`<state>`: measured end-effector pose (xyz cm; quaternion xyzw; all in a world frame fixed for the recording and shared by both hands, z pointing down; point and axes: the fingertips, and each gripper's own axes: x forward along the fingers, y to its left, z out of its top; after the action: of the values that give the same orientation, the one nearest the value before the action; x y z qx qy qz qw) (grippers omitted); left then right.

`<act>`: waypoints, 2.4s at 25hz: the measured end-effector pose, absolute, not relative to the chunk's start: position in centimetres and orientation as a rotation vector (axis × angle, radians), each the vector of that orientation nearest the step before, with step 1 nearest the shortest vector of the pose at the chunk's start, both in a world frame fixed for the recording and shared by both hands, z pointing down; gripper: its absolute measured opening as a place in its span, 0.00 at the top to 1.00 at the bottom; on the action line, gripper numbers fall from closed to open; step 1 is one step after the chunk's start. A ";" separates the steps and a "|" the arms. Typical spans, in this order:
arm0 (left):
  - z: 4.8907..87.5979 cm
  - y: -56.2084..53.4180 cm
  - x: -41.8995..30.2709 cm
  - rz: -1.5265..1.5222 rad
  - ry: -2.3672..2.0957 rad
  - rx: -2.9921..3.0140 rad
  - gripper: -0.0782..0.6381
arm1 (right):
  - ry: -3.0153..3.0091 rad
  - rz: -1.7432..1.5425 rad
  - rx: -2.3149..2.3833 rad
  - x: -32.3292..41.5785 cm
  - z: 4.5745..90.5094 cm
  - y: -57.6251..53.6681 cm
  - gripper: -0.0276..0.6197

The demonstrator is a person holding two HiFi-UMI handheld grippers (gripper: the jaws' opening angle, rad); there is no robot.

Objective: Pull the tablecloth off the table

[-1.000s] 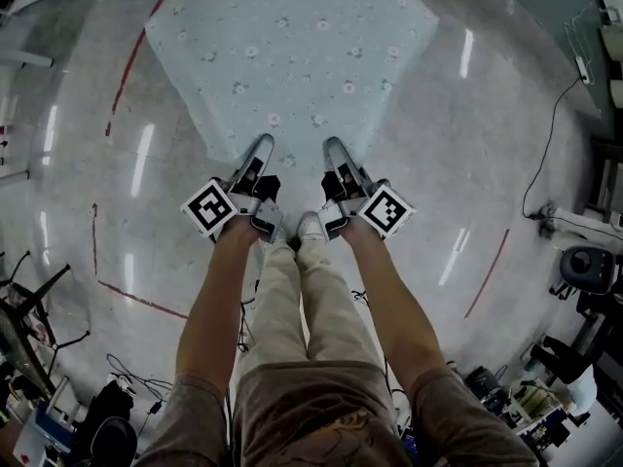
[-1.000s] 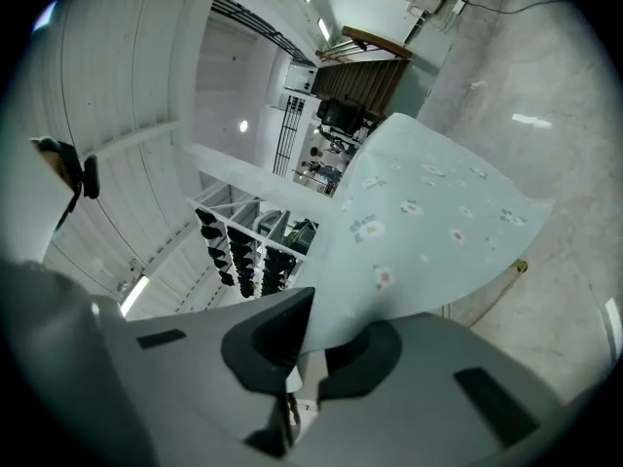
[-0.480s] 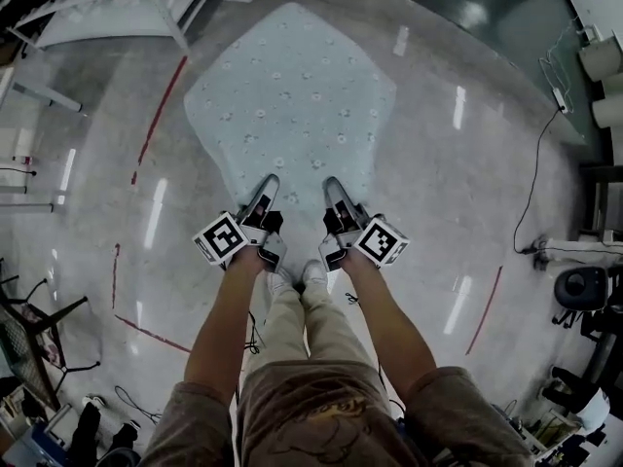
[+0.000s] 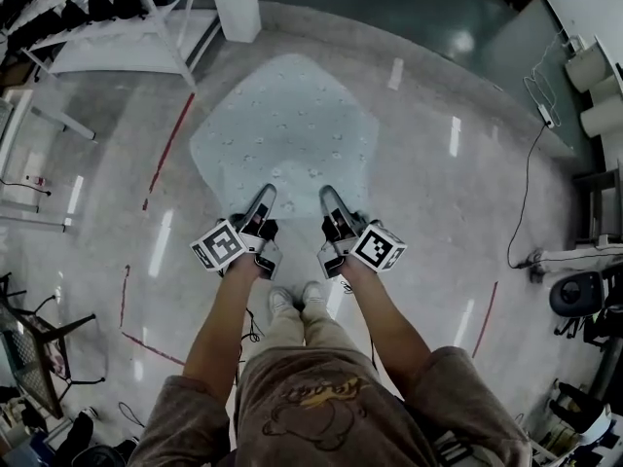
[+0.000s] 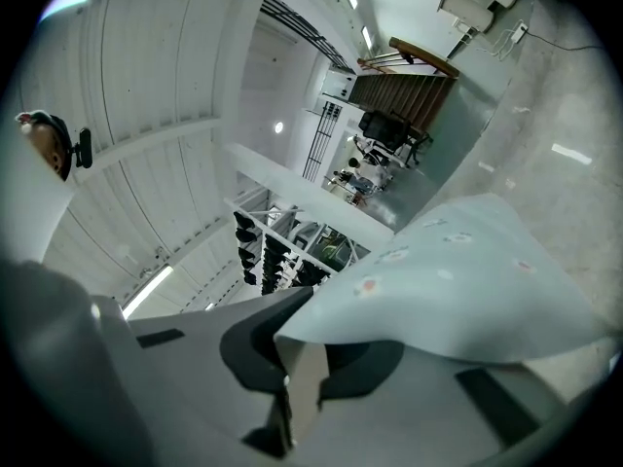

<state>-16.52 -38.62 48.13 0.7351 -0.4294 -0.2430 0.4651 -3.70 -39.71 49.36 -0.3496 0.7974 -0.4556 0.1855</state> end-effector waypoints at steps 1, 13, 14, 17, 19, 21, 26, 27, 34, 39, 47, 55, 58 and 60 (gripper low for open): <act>47.4 -38.4 -16.1 -0.581 -1.054 1.823 0.86 | 2.258 -1.273 -0.983 -3.3 48.8 -39.4 0.93; 42.2 -32.8 -12.2 -0.580 -1.109 1.890 0.86 | 2.322 -1.194 -0.911 0.5 43.8 -34.2 0.92; 42.1 -32.3 -11.7 -0.576 -1.117 1.897 0.86 | 2.320 -1.194 -0.901 1.0 43.7 -33.8 0.92; 41.8 -31.5 -11.0 -0.566 -1.129 1.904 0.86 | 2.318 -1.197 -0.876 1.7 43.0 -33.1 0.92; 41.5 -31.6 -11.0 -0.566 -1.130 1.902 0.86 | 2.323 -1.196 -0.865 1.7 42.8 -33.2 0.92; 41.3 -31.4 -10.9 -0.570 -1.130 1.893 0.86 | 2.323 -1.206 -0.861 1.6 42.7 -33.1 0.92; 40.9 -29.8 -11.0 -0.563 -1.129 1.896 0.86 | 2.336 -1.191 -0.848 1.4 42.0 -31.6 0.90; 40.8 -29.5 -11.1 -0.558 -1.130 1.899 0.86 | 2.339 -1.181 -0.850 1.3 41.9 -31.2 0.90; 39.7 -27.1 -11.2 -0.548 -1.119 1.932 0.86 | 2.368 -1.102 -0.888 1.2 40.8 -28.7 0.90; 39.7 -23.5 -11.3 -0.557 -1.098 1.946 0.86 | 2.366 -1.087 -0.916 1.1 40.7 -25.0 0.91; 39.9 -17.2 -10.9 -0.565 -1.054 1.964 0.86 | 2.364 -1.065 -0.957 1.6 40.7 -18.6 0.92; 40.3 -10.4 -9.7 -0.540 -1.029 2.015 0.86 | 2.378 -1.033 -0.992 2.8 40.8 -11.3 0.91; 39.7 -8.2 -9.6 -0.552 -1.016 2.012 0.86 | 2.389 -1.009 -1.022 3.0 40.3 -9.0 0.91; 39.5 -6.8 -9.6 -0.544 -1.033 2.022 0.86 | 2.391 -0.997 -1.027 3.0 39.9 -7.6 0.91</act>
<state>-9.62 -6.82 39.46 0.7964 -0.4069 -0.2142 0.3927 3.03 -7.61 39.87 -0.3628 0.8445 -0.3522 0.1763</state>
